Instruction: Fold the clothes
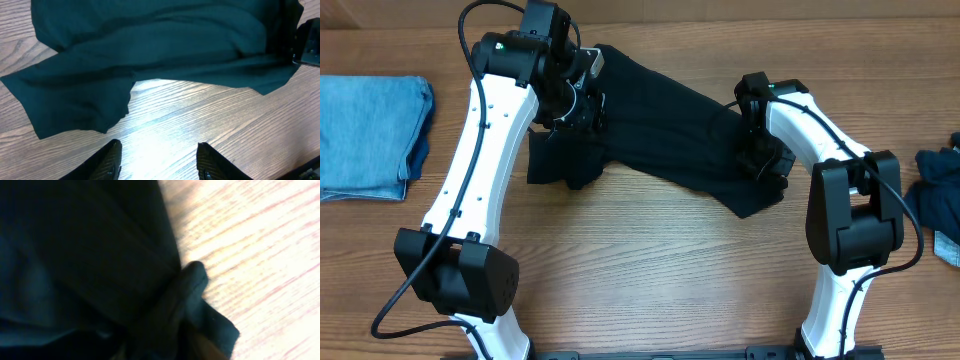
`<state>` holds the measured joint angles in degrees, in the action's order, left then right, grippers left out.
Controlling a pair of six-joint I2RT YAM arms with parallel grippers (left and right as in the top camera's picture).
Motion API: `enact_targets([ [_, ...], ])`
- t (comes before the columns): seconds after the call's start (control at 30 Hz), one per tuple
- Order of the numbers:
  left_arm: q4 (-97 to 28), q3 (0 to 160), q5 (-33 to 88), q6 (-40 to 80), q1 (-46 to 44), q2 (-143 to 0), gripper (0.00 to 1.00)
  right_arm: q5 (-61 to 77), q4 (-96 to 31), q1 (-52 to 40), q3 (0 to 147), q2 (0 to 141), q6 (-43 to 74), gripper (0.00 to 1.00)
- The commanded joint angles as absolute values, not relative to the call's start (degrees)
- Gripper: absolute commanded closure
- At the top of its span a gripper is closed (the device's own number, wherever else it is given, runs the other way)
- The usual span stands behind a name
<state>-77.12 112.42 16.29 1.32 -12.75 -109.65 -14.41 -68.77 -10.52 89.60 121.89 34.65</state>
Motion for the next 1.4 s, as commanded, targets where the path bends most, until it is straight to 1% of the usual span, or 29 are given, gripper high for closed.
enact_targets([
  [0.0,-77.1,112.2,16.5,1.3,-12.9,-108.7,0.48,-17.0,-69.8,-10.4,90.0,121.2,34.7,0.81],
  [0.03,-77.1,112.2,16.5,1.3,-12.9,-108.7,0.48,-17.1,-70.1,-10.4,90.0,120.8,34.7,0.84],
  [0.13,-77.1,112.2,16.5,1.3,-12.9,-108.7,0.48,-17.1,-70.2,-10.4,90.0,119.1,34.7,0.87],
  [0.27,-77.1,112.2,16.5,1.3,-12.9,-108.7,0.48,-16.1,-70.0,-10.4,90.1,114.5,33.8,0.87],
  [0.47,-77.1,112.2,16.5,1.3,-12.9,-108.7,0.48,-6.9,-68.7,-10.4,90.1,105.9,23.6,0.87],
  [0.57,-77.4,112.2,16.5,1.3,-12.9,-108.7,0.5,-3.6,-71.6,-10.4,90.1,103.2,22.4,0.88],
  [0.7,-78.2,112.2,16.5,1.2,-12.8,-108.7,0.51,-3.5,-77.3,-10.5,90.1,102.2,22.4,0.88],
  [0.77,-78.3,112.2,16.5,1.2,-12.6,-108.7,0.51,-3.5,-79.0,-10.5,90.1,102.2,22.1,0.88],
  [0.87,-78.2,112.3,16.5,1.3,-12.3,-108.7,0.51,-3.5,-78.7,-10.5,90.1,102.2,20.7,0.83],
  [0.9,-78.2,112.3,16.5,1.3,-12.2,-108.7,0.51,-3.5,-78.1,-10.5,90.1,102.2,20.7,0.78],
  [0.93,-78.2,112.3,16.5,1.3,-12.2,-108.6,0.51,-3.5,-77.5,-10.5,90.1,102.2,20.7,0.76],
  [1.0,-78.4,112.3,16.5,1.3,-12.2,-108.6,0.51,-3.5,-75.5,-10.4,90.1,102.2,20.5,0.64],
  [1.03,-78.5,112.3,16.5,1.3,-12.2,-108.6,0.51,-3.5,-74.4,-10.4,90.1,102.2,20.5,0.63],
  [1.1,-78.8,112.3,16.5,1.3,-12.2,-108.6,0.52,-3.3,-73.2,-10.4,90.1,102.2,20.6,0.75],
  [1.17,-79.4,112.3,16.5,1.2,-12.2,-108.6,0.52,-2.4,-73.2,-10.4,90.1,102.2,20.6,0.76],
  [1.23,-80.3,112.3,16.5,0.8,-12.2,-108.6,0.53,-2.2,-73.6,-10.5,90.1,102.2,20.6,0.8],
  [1.3,-81.2,112.3,16.5,0.0,-12.2,-108.6,0.53,-2.2,-73.8,-10.4,90.0,102.2,20.6,0.8],
  [1.37,-82.0,112.3,17.6,-2.0,-12.5,-108.6,0.55,-2.2,-73.1,-10.4,90.0,102.2,20.6,0.72],
])
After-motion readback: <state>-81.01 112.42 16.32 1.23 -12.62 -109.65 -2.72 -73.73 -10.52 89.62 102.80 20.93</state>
